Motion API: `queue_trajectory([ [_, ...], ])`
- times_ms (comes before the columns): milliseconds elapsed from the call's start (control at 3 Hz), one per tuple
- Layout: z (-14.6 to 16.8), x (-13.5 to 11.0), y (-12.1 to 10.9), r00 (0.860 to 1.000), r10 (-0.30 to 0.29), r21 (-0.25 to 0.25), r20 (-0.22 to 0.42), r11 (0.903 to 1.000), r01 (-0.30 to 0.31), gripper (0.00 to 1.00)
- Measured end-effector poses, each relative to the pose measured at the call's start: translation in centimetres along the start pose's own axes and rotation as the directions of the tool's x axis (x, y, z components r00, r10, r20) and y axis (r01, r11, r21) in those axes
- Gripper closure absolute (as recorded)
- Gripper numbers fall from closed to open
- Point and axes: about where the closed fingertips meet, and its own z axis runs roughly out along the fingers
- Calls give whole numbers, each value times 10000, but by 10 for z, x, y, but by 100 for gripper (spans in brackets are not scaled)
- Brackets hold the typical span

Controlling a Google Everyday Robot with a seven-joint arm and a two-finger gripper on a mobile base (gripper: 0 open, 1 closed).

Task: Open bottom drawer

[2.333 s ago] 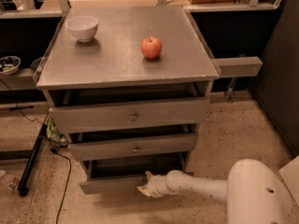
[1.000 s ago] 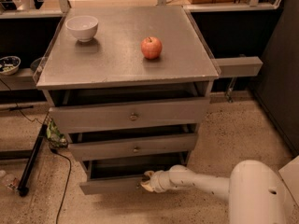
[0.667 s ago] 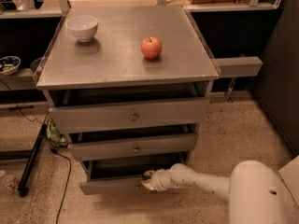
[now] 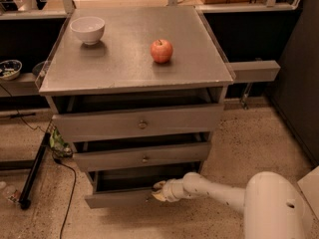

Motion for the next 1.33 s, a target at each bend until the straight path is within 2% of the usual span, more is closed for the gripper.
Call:
queue_trajectory([
  [1333,-3,3,-1,9998,175,-184,-78,9997,-177,100],
])
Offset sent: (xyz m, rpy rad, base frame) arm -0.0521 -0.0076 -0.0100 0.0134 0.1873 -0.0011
